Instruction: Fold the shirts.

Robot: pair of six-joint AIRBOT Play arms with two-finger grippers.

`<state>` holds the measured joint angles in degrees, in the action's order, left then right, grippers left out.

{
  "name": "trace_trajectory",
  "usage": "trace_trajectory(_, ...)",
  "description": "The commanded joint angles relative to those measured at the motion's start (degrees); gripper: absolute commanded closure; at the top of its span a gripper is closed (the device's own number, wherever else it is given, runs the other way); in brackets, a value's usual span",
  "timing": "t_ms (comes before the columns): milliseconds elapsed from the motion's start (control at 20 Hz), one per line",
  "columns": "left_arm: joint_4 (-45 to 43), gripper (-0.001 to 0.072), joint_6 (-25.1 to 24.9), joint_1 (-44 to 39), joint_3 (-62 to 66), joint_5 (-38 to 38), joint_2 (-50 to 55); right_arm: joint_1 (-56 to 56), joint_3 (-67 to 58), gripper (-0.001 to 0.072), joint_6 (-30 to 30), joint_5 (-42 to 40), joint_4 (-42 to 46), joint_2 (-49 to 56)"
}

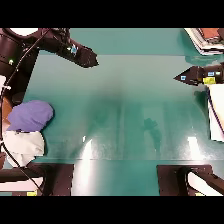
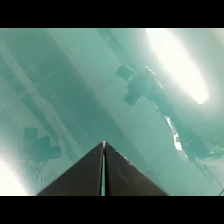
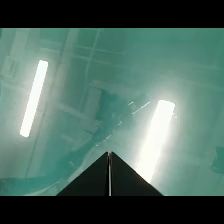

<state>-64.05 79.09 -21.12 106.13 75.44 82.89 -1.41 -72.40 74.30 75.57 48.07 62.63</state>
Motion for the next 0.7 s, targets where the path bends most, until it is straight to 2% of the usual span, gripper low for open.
trace_trajectory(0,0.0,0.0685,0.0,0.0,0.0,0.0,0.0,-0.2,0.0,0.0694,0.0,0.0,0.0,0.0)
trace_trajectory(500,0.0,0.0686,0.0,0.0,0.0,0.0,0.0,-0.2,0.0,0.0694,0.0,0.6,-0.1,0.0)
trace_trajectory(650,0.0,0.0685,0.0,0.0,0.0,-4.6,0.0,-0.2,0.0,0.0695,0.0,2.8,0.0,0.0)
